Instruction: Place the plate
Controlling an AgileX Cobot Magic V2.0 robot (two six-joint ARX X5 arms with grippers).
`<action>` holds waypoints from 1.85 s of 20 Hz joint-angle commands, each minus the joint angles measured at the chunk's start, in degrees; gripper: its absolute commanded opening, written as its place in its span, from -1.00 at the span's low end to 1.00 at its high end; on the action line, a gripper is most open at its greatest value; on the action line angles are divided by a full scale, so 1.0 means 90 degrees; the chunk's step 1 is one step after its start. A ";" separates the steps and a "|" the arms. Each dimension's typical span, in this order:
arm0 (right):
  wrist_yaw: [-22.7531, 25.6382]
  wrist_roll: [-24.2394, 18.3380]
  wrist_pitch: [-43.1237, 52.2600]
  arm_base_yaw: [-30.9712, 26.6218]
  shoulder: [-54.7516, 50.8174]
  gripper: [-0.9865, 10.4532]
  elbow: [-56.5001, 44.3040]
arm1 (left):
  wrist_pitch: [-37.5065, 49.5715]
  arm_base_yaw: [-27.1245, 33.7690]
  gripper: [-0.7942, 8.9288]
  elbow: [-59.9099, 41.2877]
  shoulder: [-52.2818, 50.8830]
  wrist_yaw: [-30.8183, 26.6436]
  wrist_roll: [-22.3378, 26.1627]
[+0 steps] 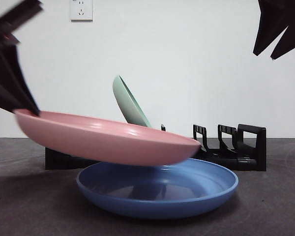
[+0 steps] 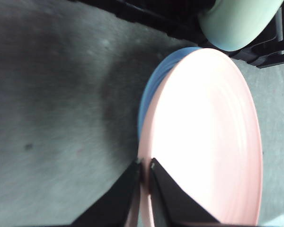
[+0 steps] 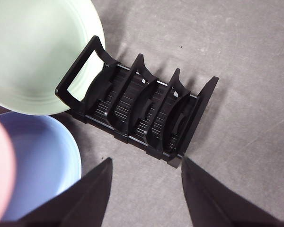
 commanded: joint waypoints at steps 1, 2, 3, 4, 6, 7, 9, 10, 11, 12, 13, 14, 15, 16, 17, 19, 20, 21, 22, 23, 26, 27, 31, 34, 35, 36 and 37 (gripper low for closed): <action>-0.0015 0.0066 -0.0007 0.0019 0.0053 -0.44 0.0075 | 0.0408 -0.0238 -0.81 0.0036 0.0425 -0.0107 -0.0449; -0.0017 0.0066 -0.0017 0.0019 0.0053 -0.44 0.0075 | 0.0551 -0.0330 -0.81 0.0039 0.0612 -0.0226 -0.0515; -0.0015 0.0066 -0.0024 0.0019 0.0053 -0.44 0.0075 | 0.0680 -0.0410 -0.81 0.0039 0.0777 -0.0311 -0.0559; -0.0015 0.0066 -0.0027 0.0019 0.0053 -0.44 0.0075 | 0.0804 -0.0478 -0.80 0.0049 0.0952 -0.0398 -0.0617; -0.0015 0.0066 -0.0024 0.0019 0.0053 -0.44 0.0075 | 0.1066 -0.0578 -0.80 0.0056 0.1234 -0.0466 -0.0680; -0.0015 0.0066 -0.0024 0.0019 0.0053 -0.44 0.0075 | 0.1180 -0.0612 -0.81 0.0066 0.1358 -0.0469 -0.0680; -0.0015 0.0066 -0.0024 0.0019 0.0053 -0.44 0.0075 | 0.1343 -0.0673 -0.80 0.0097 0.1615 -0.0466 -0.0685; -0.0015 0.0066 -0.0024 0.0019 0.0053 -0.44 0.0075 | 0.1384 -0.0678 -0.80 0.0114 0.1736 -0.0466 -0.0682; -0.0015 0.0066 -0.0027 0.0019 0.0053 -0.44 0.0075 | 0.1409 -0.0678 -0.80 0.0126 0.1838 -0.0464 -0.0678; -0.0015 0.0066 -0.0034 0.0019 0.0053 -0.44 0.0075 | 0.1457 -0.0678 -0.80 0.0129 0.1936 -0.0464 -0.0678; -0.0015 0.0066 -0.0044 0.0019 0.0053 -0.44 0.0075 | 0.1481 -0.0678 -0.81 0.0134 0.1984 -0.0461 -0.0675; -0.0015 0.0066 -0.0058 0.0019 0.0053 -0.44 0.0075 | 0.1528 -0.0678 -0.80 0.0134 0.2016 -0.0461 -0.0673; -0.0015 0.0066 -0.0061 0.0019 0.0053 -0.44 0.0075 | 0.1591 -0.0678 -0.81 0.0134 0.2035 -0.0461 -0.0673; -0.0015 0.0066 -0.0061 0.0019 0.0053 -0.44 0.0075 | 0.1671 -0.0678 -0.80 0.0134 0.2052 -0.0459 -0.0673; -0.0015 0.0066 -0.0063 0.0019 0.0053 -0.44 0.0075 | 0.1741 -0.0678 -0.80 0.0134 0.2069 -0.0459 -0.0675; -0.0015 0.0066 -0.0063 0.0019 0.0053 -0.44 0.0075 | 0.1785 -0.0678 -0.80 0.0134 0.2101 -0.0430 -0.0673; -0.0015 0.0068 -0.0061 0.0019 0.0053 -0.44 0.0075 | 0.1780 -0.0678 -0.80 0.0134 0.2120 -0.0427 -0.0670; -0.0015 0.0066 -0.0061 0.0019 0.0053 -0.44 0.0075 | 0.1761 -0.0678 -0.78 0.0134 0.2130 -0.0408 -0.0673; -0.0015 0.0066 -0.0063 0.0019 0.0053 -0.44 0.0075 | 0.1753 -0.0678 -0.74 0.0134 0.2135 -0.0408 -0.0670; -0.0015 0.0068 -0.0063 0.0019 0.0053 -0.44 0.0075 | 0.1751 -0.0678 -0.65 0.0134 0.2135 -0.0408 -0.0673; -0.0015 0.0068 -0.0066 0.0019 0.0053 -0.44 0.0075 | 0.1719 -0.0675 -0.51 0.0134 0.2127 -0.0287 -0.0622; -0.0017 0.0068 -0.0066 0.0019 0.0053 -0.44 0.0075 | 0.1661 -0.0665 -0.49 0.0136 0.2125 -0.0158 -0.0595; -0.0041 0.0138 -0.0063 0.0024 0.0053 -0.44 0.0075 | 0.0848 -0.0372 -0.30 0.0345 0.1783 0.0005 0.0413; -0.0141 0.0313 -0.0061 0.0075 0.0053 -0.44 0.0075 | 0.0172 0.0158 -0.30 0.0627 0.1154 0.0000 0.1756; -0.0216 0.0393 -0.0058 0.0124 0.0053 -0.44 0.0075 | 0.0015 0.0415 -0.29 0.0678 0.0889 0.0000 0.2137; -0.0248 0.0444 -0.0058 0.0192 0.0056 -0.44 0.0075 | -0.0097 0.0687 -0.24 0.0699 0.0624 0.0000 0.2431; -0.0255 0.0493 -0.0049 0.0289 0.0061 -0.44 0.0075 | -0.0180 0.0993 -0.24 0.0702 0.0362 0.0000 0.2725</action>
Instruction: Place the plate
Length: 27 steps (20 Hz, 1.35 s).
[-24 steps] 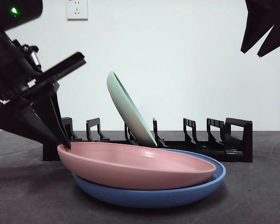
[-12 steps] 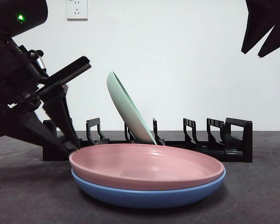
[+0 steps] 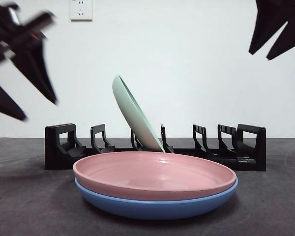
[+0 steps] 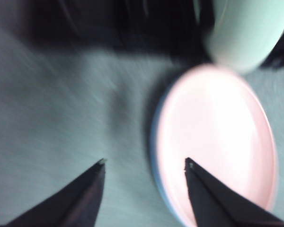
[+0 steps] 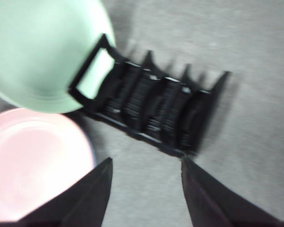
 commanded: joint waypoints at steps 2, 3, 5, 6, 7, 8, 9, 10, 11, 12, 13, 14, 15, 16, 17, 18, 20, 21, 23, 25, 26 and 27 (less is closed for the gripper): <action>-0.0044 0.0250 0.0160 0.0408 0.0070 -0.44 0.0075 | -0.0262 0.1010 -0.24 0.0090 -0.0738 0.0017 0.1644; -0.0044 0.0384 0.0284 0.0561 0.0080 -0.44 0.0075 | -0.0301 0.1377 -0.24 0.0090 -0.0954 0.0017 0.1950; -0.0209 0.0852 0.0522 0.0811 0.0158 -0.44 0.0117 | -0.0299 0.2101 -0.24 0.0090 -0.1251 0.0070 0.2363; -0.0437 0.1098 0.0578 0.0899 0.0257 -0.44 0.0189 | -0.0279 0.2441 -0.24 0.0090 -0.1341 0.0206 0.2458; -0.0695 0.1299 0.0580 0.0974 0.0410 -0.44 0.0323 | -0.0209 0.2688 -0.24 0.0090 -0.1392 0.0376 0.2356; -0.0964 0.1477 0.0571 0.1049 0.0614 -0.44 0.0515 | -0.0102 0.2863 -0.24 0.0092 -0.1416 0.0503 0.2229; -0.1178 0.1625 0.0568 0.1144 0.0845 -0.44 0.0746 | -0.0017 0.2939 -0.24 0.0092 -0.1426 0.0525 0.2176; -0.1326 0.1741 0.0539 0.1246 0.1137 -0.44 0.1047 | 0.0015 0.2941 -0.24 0.0092 -0.1426 0.0525 0.2110; -0.1409 0.1787 0.0452 0.1341 0.1457 -0.44 0.1401 | 0.0010 0.2936 -0.24 0.0092 -0.1426 0.0525 0.2089; -0.1462 0.1814 0.0333 0.1430 0.1819 -0.44 0.1814 | 0.0000 0.2931 -0.24 0.0092 -0.1426 0.0525 0.2086; -0.1477 0.1831 0.0226 0.1525 0.2193 -0.44 0.2227 | 0.0002 0.2934 -0.24 0.0092 -0.1435 0.0522 0.2064; -0.1477 0.1851 0.0134 0.1605 0.2533 -0.44 0.2611 | 0.0005 0.2934 -0.24 0.0092 -0.1440 0.0522 0.2064; -0.1472 0.1863 0.0046 0.1678 0.2875 -0.44 0.2997 | 0.0005 0.2931 -0.24 0.0092 -0.1440 0.0522 0.2062; -0.1472 0.1875 -0.0034 0.1744 0.3201 -0.44 0.3368 | 0.0007 0.2929 -0.24 0.0092 -0.1440 0.0522 0.2038; -0.1469 0.1894 -0.0104 0.1817 0.3541 -0.44 0.3750 | 0.0010 0.2929 -0.24 0.0092 -0.1440 0.0522 0.1979; -0.1464 0.1897 -0.0160 0.1865 0.3796 -0.44 0.4041 | 0.0017 0.2929 -0.24 0.0092 -0.1440 0.0522 0.1950; -0.1421 0.1902 -0.0245 0.1974 0.4320 -0.44 0.4624 | 0.0034 0.2929 -0.24 0.0092 -0.1440 0.0522 0.1950; -0.1418 0.1902 -0.0284 0.2011 0.4493 -0.44 0.4821 | 0.0036 0.2929 -0.24 0.0092 -0.1440 0.0522 0.1950; -0.1387 0.1916 -0.0313 0.2079 0.4828 -0.44 0.5134 | 0.0044 0.2929 -0.24 0.0092 -0.1440 0.0522 0.1948; -0.1217 0.1911 -0.0335 0.2149 0.5056 -0.44 0.5292 | 0.0061 0.2929 -0.24 0.0092 -0.1440 0.0522 0.1948; -0.1166 0.1909 -0.0308 0.2171 0.5134 -0.44 0.5292 | 0.0066 0.2926 -0.24 0.0092 -0.1440 0.0522 0.1943; -0.1115 0.1909 -0.0323 0.2193 0.5173 -0.44 0.5292 | 0.0073 0.2924 -0.24 0.0092 -0.1440 0.0522 0.1923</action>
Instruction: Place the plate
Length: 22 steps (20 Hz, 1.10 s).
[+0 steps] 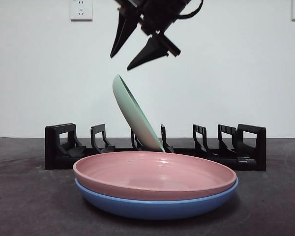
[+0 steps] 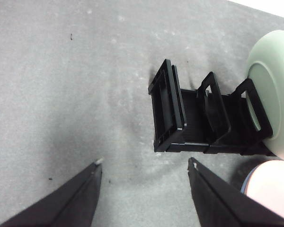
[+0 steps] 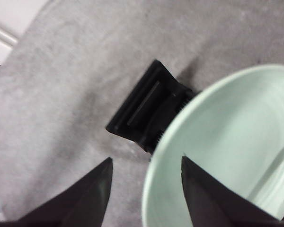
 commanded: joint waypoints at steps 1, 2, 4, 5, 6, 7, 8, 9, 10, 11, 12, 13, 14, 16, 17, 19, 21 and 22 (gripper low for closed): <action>0.0068 0.0053 0.0017 0.0095 0.0267 -0.44 0.0170 | 0.0080 -0.0015 -0.24 0.0092 0.0017 0.0029 -0.0029; 0.0073 0.0051 0.0002 0.0097 0.0304 -0.44 0.0170 | 0.0083 -0.0032 -0.24 0.0092 0.0017 0.0029 -0.0029; 0.0068 0.0053 0.0017 0.0134 0.0376 -0.44 0.0170 | 0.0083 -0.0044 -0.24 0.0092 0.0017 0.0029 -0.0029; 0.0080 0.0051 0.0022 0.0141 0.0384 -0.44 0.0168 | 0.0083 -0.0044 -0.24 0.0092 0.0017 0.0029 -0.0029; 0.0102 0.0053 0.0027 0.0180 0.0384 -0.44 0.0168 | 0.0083 -0.0044 -0.24 0.0092 0.0017 0.0029 -0.0029; 0.0104 0.0061 0.0027 0.0204 0.0384 -0.44 0.0170 | 0.0083 -0.0044 -0.24 0.0092 0.0017 0.0029 -0.0029; 0.0107 0.0063 0.0019 0.0209 0.0384 -0.44 0.0168 | 0.0083 -0.0046 -0.24 0.0092 0.0017 0.0029 -0.0029; 0.0146 0.0063 0.0017 0.0226 0.0389 -0.44 0.0168 | 0.0083 -0.0063 -0.24 0.0092 0.0017 0.0029 -0.0029; 0.0216 0.0063 0.0017 0.0243 0.0389 -0.44 0.0168 | 0.0083 -0.0085 -0.24 0.0092 0.0017 0.0029 -0.0029; 0.0219 0.0066 0.0017 0.0245 0.0389 -0.44 0.0168 | 0.0080 -0.0109 -0.24 0.0092 0.0017 0.0029 -0.0029; 0.0219 0.0087 -0.0005 0.0253 0.0389 -0.47 0.0168 | 0.0080 -0.0126 -0.24 0.0092 0.0017 0.0029 -0.0029; 0.0219 0.0087 -0.0027 0.0257 0.0389 -0.53 0.0168 | 0.0078 -0.0143 -0.24 0.0092 0.0017 0.0029 -0.0029; 0.0219 0.0087 -0.0034 0.0257 0.0389 -0.57 0.0168 | 0.0078 -0.0160 -0.24 0.0092 0.0017 0.0029 -0.0029; 0.0219 0.0087 -0.0029 0.0282 0.0389 -0.60 0.0168 | 0.0078 -0.0168 -0.24 0.0092 0.0017 0.0029 -0.0029; 0.0219 0.0090 -0.0029 0.0294 0.0389 -0.63 0.0168 | 0.0078 -0.0168 -0.24 0.0092 0.0017 0.0029 -0.0029; 0.0221 0.0087 -0.0027 0.0350 0.0389 -0.70 0.0168 | 0.0075 -0.0170 -0.24 0.0092 0.0017 0.0029 -0.0032; 0.0236 0.0087 -0.0027 0.0391 0.0389 -0.77 0.0168 | 0.0078 -0.0202 -0.24 0.0092 0.0017 0.0029 -0.0049; 0.0243 0.0090 -0.0029 0.0415 0.0389 -0.80 0.0168 | 0.0075 -0.0231 -0.24 0.0092 0.0017 0.0029 -0.0049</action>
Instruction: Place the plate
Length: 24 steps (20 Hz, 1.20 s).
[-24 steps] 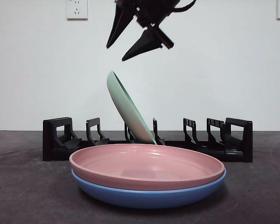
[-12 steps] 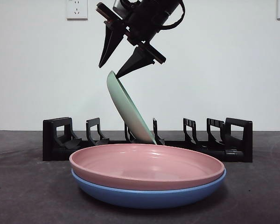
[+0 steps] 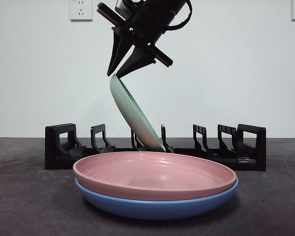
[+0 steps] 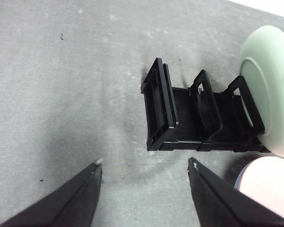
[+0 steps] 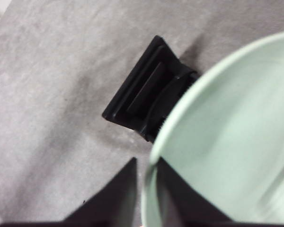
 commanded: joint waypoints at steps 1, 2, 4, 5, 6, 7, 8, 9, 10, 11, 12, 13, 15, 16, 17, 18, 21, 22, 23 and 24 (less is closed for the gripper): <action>0.0002 0.0029 0.0053 0.0112 0.0138 -0.80 0.0168 | 0.0066 -0.0063 -0.24 0.0095 0.0019 0.0027 -0.0015; 0.0002 0.0029 0.0051 0.0134 0.0138 -0.80 0.0168 | 0.0063 -0.0083 -0.24 0.0095 0.0019 0.0027 -0.0015; -0.0029 0.0102 0.0027 0.0134 0.0129 -0.80 0.0168 | 0.0063 -0.0102 -0.24 0.0095 0.0019 0.0027 -0.0015; -0.0044 0.0112 0.0005 0.0134 0.0107 -0.80 0.0170 | 0.0063 -0.0102 -0.24 0.0095 0.0019 0.0027 -0.0015; -0.0075 0.0109 -0.0005 0.0131 0.0066 -0.80 0.0170 | 0.0066 -0.0102 -0.24 0.0095 0.0019 0.0027 -0.0017; -0.0136 0.0109 -0.0002 0.0131 0.0005 -0.80 0.0170 | 0.0066 -0.0102 -0.24 0.0095 0.0019 0.0027 -0.0017; -0.0221 0.0109 -0.0002 0.0131 -0.0075 -0.80 0.0170 | 0.0066 -0.0102 -0.24 0.0095 0.0019 0.0027 -0.0017; -0.0226 0.0104 -0.0017 0.0131 -0.0180 -0.80 0.0170 | 0.0066 -0.0102 -0.24 0.0095 0.0019 0.0027 -0.0017; -0.0226 0.0085 -0.0029 0.0134 -0.0289 -0.80 0.0170 | 0.0066 -0.0102 -0.24 0.0095 0.0019 0.0027 -0.0017; -0.0260 0.0087 -0.0036 0.0134 -0.0420 -0.80 0.0170 | 0.0063 -0.0102 -0.24 0.0095 0.0019 0.0027 -0.0017; -0.0270 0.0085 -0.0039 0.0138 -0.0529 -0.80 0.0170 | 0.0061 -0.0102 -0.24 0.0095 0.0019 0.0027 -0.0017; -0.0270 0.0063 -0.0039 0.0146 -0.0670 -0.80 0.0170 | 0.0063 -0.0102 -0.24 0.0095 0.0019 0.0027 -0.0017; -0.0265 -0.0066 -0.0044 0.0223 -0.0913 -0.80 0.0170 | 0.0063 -0.0102 -0.24 0.0095 0.0019 0.0027 -0.0015; -0.0265 -0.0109 -0.0046 0.0245 -0.1030 -0.80 0.0170 | 0.0066 -0.0102 -0.24 0.0095 0.0019 0.0027 -0.0015; -0.0265 -0.0226 -0.0041 0.0304 -0.1173 -0.80 0.0170 | 0.0063 -0.0102 -0.24 0.0095 0.0019 0.0027 -0.0017; -0.0260 -0.0330 -0.0044 0.0362 -0.1297 -0.80 0.0170 | 0.0063 -0.0102 -0.24 0.0095 0.0019 0.0027 -0.0017; -0.0194 -0.0787 -0.0051 0.0544 -0.1712 -0.80 0.0170 | 0.0063 -0.0102 -0.24 0.0095 0.0019 0.0027 -0.0017; -0.0172 -0.1005 -0.0102 0.0617 -0.1892 -0.80 0.0170 | 0.0063 -0.0100 -0.24 0.0095 0.0019 0.0027 -0.0017; -0.0160 -0.1241 -0.0163 0.0678 -0.2072 -0.80 0.0170 | 0.0063 -0.0100 -0.24 0.0095 0.0019 0.0027 -0.0017; -0.0097 -0.1486 -0.0257 0.0738 -0.2244 -0.80 0.0168 | 0.0063 -0.0100 -0.24 0.0095 0.0019 0.0027 -0.0017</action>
